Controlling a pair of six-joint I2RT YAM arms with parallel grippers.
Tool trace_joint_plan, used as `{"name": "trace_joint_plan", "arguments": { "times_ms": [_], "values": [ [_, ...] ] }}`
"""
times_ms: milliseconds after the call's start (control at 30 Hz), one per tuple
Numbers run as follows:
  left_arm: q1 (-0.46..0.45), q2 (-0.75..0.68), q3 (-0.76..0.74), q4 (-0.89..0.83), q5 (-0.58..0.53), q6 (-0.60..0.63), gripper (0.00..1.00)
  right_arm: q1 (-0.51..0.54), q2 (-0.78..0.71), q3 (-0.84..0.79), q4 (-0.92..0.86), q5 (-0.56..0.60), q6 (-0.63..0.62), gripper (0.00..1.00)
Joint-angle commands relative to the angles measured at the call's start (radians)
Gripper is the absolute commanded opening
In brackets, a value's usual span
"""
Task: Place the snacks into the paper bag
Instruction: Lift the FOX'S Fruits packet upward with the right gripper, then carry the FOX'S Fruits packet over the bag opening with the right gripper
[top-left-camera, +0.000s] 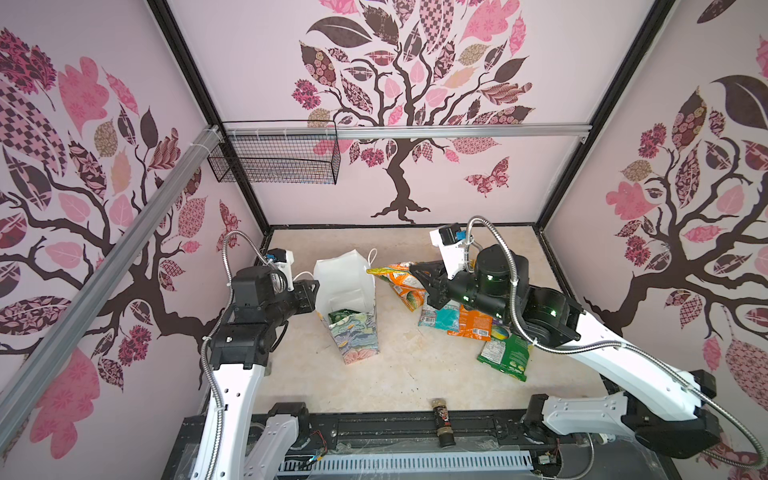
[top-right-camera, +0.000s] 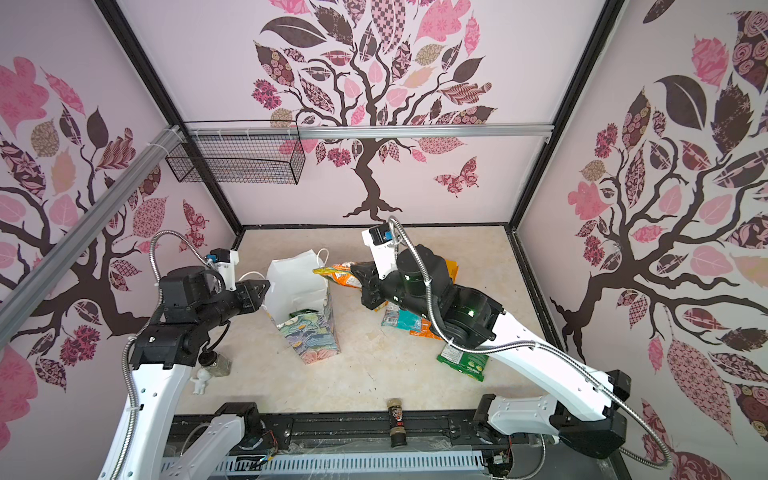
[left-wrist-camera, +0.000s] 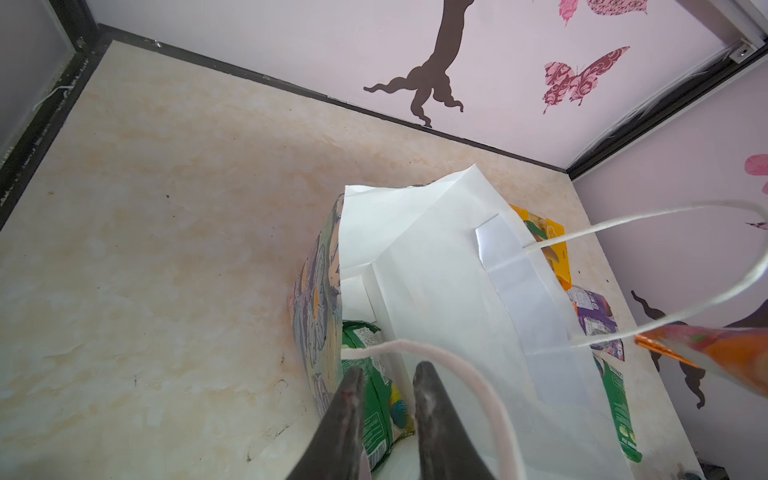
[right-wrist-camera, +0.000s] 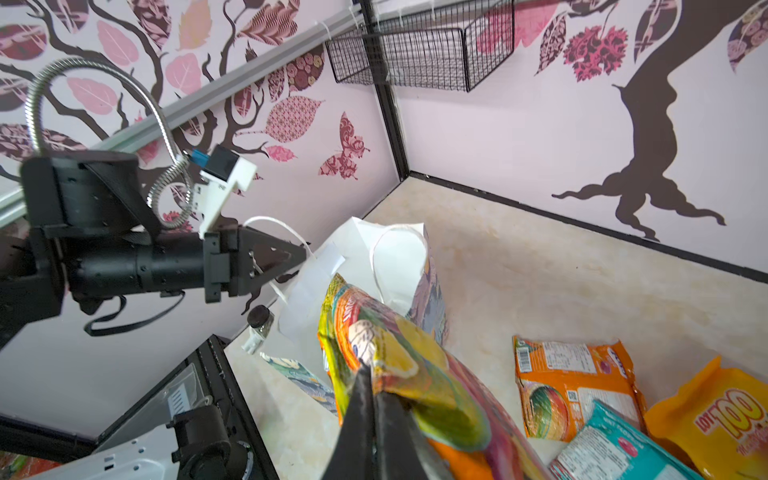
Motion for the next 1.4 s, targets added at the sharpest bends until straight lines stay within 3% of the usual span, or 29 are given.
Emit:
{"name": "trace_joint_plan", "arguments": {
  "times_ms": [0, 200, 433, 567, 700, 933, 1233, 1367],
  "values": [
    [-0.003, 0.022, 0.006, -0.013, -0.024, 0.007, 0.24, -0.003, 0.044, 0.138, 0.05, -0.035, -0.033, 0.0],
    [-0.003, 0.018, 0.0, 0.004, -0.007, -0.018, 0.24, -0.001, 0.124, 0.25, 0.156, -0.084, 0.006, 0.0],
    [-0.003, 0.005, 0.002, 0.01, -0.006, -0.041, 0.24, 0.036, 0.299, 0.487, 0.137, -0.102, 0.022, 0.0],
    [-0.003, 0.0, 0.005, -0.001, -0.014, -0.036, 0.24, 0.096, 0.389, 0.594, 0.119, -0.179, -0.055, 0.0],
    [-0.003, -0.005, -0.005, 0.004, -0.028, -0.032, 0.24, 0.107, 0.431, 0.581, 0.095, -0.302, -0.114, 0.0],
    [-0.003, 0.013, -0.011, 0.005, -0.031, -0.027, 0.24, 0.105, 0.42, 0.49, 0.07, -0.252, -0.196, 0.0],
    [-0.003, -0.012, 0.006, -0.017, -0.051, -0.022, 0.23, 0.035, 0.435, 0.418, 0.115, -0.367, -0.137, 0.0],
    [-0.003, -0.024, 0.004, -0.019, -0.063, -0.019, 0.24, 0.002, 0.433, 0.379, 0.117, -0.356, -0.121, 0.0]
  ]
}}
